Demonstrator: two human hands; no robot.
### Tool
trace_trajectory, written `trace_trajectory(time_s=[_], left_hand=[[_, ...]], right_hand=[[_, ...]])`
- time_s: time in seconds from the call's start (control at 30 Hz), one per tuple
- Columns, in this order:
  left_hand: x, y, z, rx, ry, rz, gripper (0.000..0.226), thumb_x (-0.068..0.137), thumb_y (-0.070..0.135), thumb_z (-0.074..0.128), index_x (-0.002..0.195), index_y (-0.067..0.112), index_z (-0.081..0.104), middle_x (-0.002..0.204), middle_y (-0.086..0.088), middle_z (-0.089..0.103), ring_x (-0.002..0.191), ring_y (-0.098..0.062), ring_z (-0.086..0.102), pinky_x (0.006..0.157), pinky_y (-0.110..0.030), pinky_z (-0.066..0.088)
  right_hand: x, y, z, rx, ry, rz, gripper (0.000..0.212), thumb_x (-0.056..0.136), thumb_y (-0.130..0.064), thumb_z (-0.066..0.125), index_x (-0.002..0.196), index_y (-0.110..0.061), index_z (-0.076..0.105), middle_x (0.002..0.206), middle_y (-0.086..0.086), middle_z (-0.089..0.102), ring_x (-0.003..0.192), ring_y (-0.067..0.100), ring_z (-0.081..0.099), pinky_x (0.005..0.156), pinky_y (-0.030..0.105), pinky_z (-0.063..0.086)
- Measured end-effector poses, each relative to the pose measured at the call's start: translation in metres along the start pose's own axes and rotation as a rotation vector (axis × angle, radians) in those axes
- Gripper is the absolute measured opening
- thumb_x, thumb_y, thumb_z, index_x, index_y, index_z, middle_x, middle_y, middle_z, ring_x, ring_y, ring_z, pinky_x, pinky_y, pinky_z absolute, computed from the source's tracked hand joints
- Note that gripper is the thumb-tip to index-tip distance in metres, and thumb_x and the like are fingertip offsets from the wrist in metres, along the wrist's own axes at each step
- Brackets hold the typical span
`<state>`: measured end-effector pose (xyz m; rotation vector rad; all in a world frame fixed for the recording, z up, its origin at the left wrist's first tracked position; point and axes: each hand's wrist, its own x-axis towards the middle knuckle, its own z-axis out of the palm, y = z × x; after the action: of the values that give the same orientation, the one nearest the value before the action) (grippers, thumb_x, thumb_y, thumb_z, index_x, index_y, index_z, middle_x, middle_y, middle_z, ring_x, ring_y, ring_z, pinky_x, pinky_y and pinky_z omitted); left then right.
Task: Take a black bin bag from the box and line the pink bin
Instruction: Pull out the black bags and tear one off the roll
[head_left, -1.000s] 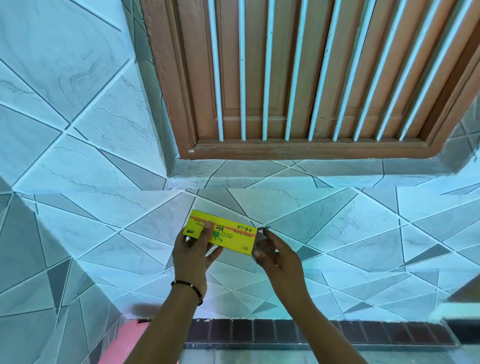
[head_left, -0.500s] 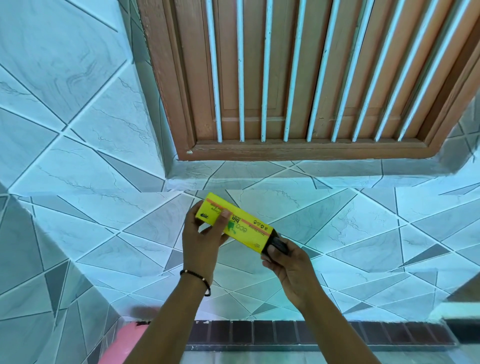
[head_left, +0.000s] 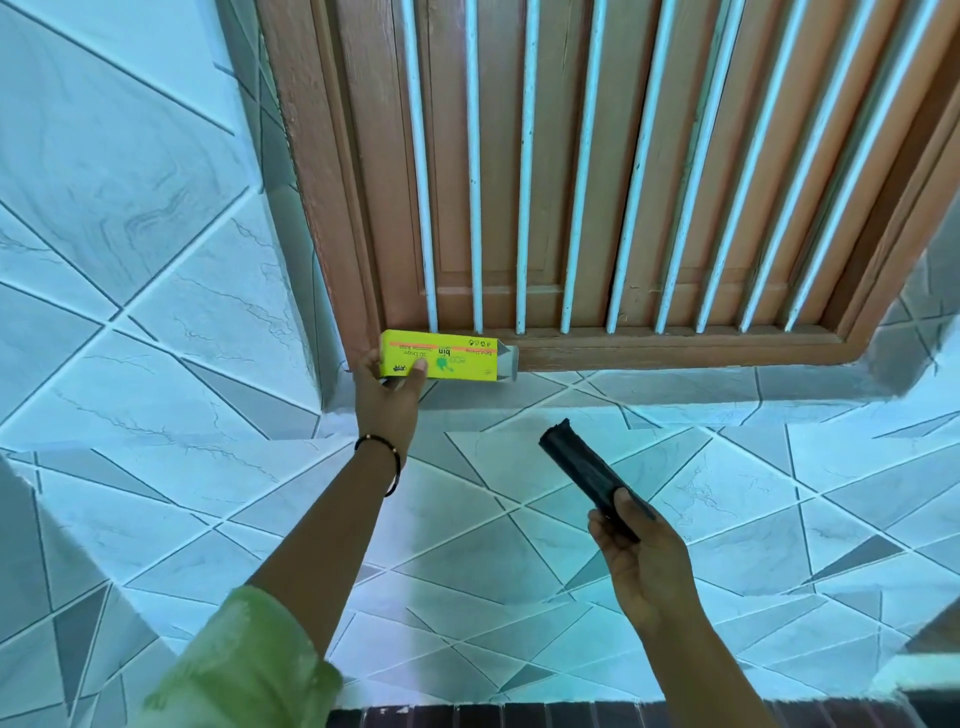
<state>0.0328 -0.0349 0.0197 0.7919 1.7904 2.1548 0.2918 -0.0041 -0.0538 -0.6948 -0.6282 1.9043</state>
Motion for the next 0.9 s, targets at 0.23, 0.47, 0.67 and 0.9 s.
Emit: trace_trajectory(time_s=[0.23,0.47,0.67,0.9], left_hand=[[0.043,-0.028,0.004,0.395,-0.087,-0.042,0.054,0.076,0.018,0.067,0.126,0.011,0.048,0.120,-0.015,0.061,0.108,-0.031,0.057,0.098,-0.044,0.045],[0.037,-0.031,0.013,0.681,-0.022,0.088,0.066,0.075,0.028,0.069,0.133,0.028,0.038,0.136,-0.012,0.045,0.119,-0.035,0.048,0.097,-0.046,0.043],[0.032,-0.030,0.017,0.864,-0.037,0.098,0.063,0.076,0.028,0.068,0.132,0.026,0.040,0.138,-0.015,0.038,0.124,-0.039,0.041,0.101,-0.049,0.038],[-0.075,-0.028,0.009,0.596,-0.397,0.223,0.051,0.081,0.039,0.060,0.122,0.011,0.050,0.124,-0.008,0.053,0.119,-0.022,0.046,0.102,-0.030,0.035]], right_hand=[[-0.002,0.014,0.003,-0.057,0.014,-0.016,0.039,0.062,-0.016,0.073,0.096,-0.001,0.062,0.069,0.010,0.069,0.054,0.017,0.065,0.054,0.023,0.056],[0.001,0.026,0.006,-0.116,0.060,0.037,0.004,0.082,-0.007,0.063,0.086,-0.008,0.063,0.066,0.007,0.066,0.052,0.014,0.063,0.051,0.023,0.056],[0.000,0.028,0.012,-0.142,0.066,0.068,0.017,0.068,-0.015,0.072,0.084,-0.012,0.064,0.070,0.004,0.069,0.057,0.015,0.065,0.056,0.026,0.058],[-0.005,0.039,0.007,-0.135,-0.008,0.061,0.014,0.073,-0.012,0.067,0.086,-0.008,0.065,0.075,0.005,0.071,0.076,0.019,0.066,0.065,0.027,0.058]])
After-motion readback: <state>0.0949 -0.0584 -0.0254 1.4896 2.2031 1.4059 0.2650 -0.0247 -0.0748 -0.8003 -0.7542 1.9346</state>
